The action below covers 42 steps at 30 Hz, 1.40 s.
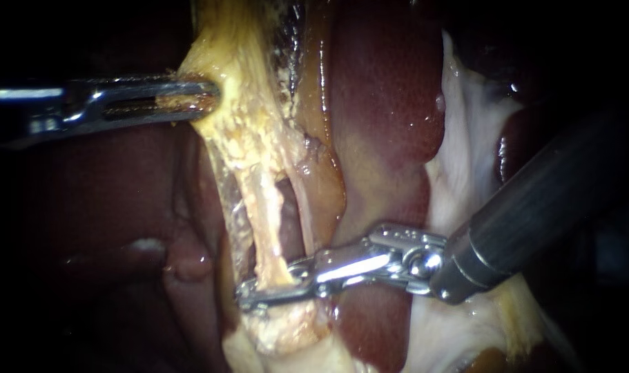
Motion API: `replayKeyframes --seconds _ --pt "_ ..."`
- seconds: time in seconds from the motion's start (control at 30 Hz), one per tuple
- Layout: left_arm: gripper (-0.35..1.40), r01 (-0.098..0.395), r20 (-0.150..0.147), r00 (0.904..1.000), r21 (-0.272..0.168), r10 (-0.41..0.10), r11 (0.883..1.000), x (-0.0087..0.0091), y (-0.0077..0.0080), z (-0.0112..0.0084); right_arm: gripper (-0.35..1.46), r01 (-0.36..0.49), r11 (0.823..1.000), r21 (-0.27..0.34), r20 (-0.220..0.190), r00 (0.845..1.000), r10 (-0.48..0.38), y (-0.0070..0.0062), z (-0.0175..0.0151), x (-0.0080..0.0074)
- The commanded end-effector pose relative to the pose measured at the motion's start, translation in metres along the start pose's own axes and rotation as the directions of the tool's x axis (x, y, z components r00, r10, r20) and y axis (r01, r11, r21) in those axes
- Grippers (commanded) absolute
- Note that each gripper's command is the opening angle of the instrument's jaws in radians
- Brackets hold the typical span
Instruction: Going back first clip left tube
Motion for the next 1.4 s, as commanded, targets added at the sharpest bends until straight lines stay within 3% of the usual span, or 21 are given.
replayKeyframes --seconds 0.03,0.2,0.23,0.3,0.37,0.43,0.6,0.87,1.07,1.2,1.4 --pt "-0.35 0.0 0.0 1.0 0.0 0.0 1.0 0.0 0.0 0.0 -0.35 0.0 1.0 0.001 0.0 1.0 0.0 0.0 0.0 0.0" --pt "-0.35 0.0 0.0 1.0 0.0 0.0 1.0 0.0 0.0 0.0 -0.35 0.0 1.0 0.001 0.0 1.0 0.0 0.0 0.0 0.0" --pt "-0.35 0.0 0.0 1.0 0.0 0.0 1.0 0.0 0.0 0.0 -0.29 0.0 1.0 0.001 0.0 1.0 0.0 0.0 0.0 0.0" --pt "-0.35 0.0 0.0 1.0 0.0 0.0 1.0 0.0 0.0 0.0 0.13 0.0 1.0 0.001 0.0 1.0 0.0 0.0 0.0001 0.0001" --pt "-0.35 0.0 0.0 1.0 0.0 0.0 1.0 0.0 0.0 0.0 0.41 0.016 1.0 -0.005 0.001 1.0 -0.016 0.0001 0.0003 0.0004" --pt "-0.35 0.0 0.0 1.0 0.0 0.0 1.0 0.0 0.0 0.0 0.53 0.051 0.999 -0.011 -0.011 0.999 -0.051 0.0002 0.0006 0.0007" --pt "-0.35 0.0 0.0 1.0 0.001 0.0 1.0 0.0 0.0 -0.0001 0.58 0.157 0.987 -0.02 -0.029 0.987 -0.158 0.0002 0.0008 0.0009" --pt "-0.35 0.0 0.0 1.0 0.001 0.0 1.0 0.0 0.0001 -0.0002 0.6 0.344 0.936 -0.071 -0.026 0.938 -0.346 -0.0001 -0.0014 0.0018" --pt "-0.35 -0.001 0.0 1.0 0.001 0.001 1.0 0.0001 0.0001 -0.0002 0.6 0.474 0.875 -0.104 -0.011 0.879 -0.477 -0.0002 -0.0046 0.0025" --pt "-0.35 -0.001 0.0 1.0 0.002 0.001 1.0 0.0001 0.0001 -0.0003 0.6 0.556 0.822 -0.126 0.005 0.829 -0.56 -0.001 -0.0071 0.0028" --pt "-0.35 -0.001 0.0 1.0 0.002 0.001 1.0 0.0001 0.0002 -0.0004 0.6 0.613 0.777 -0.146 0.019 0.787 -0.617 -0.0025 -0.011 0.0039"
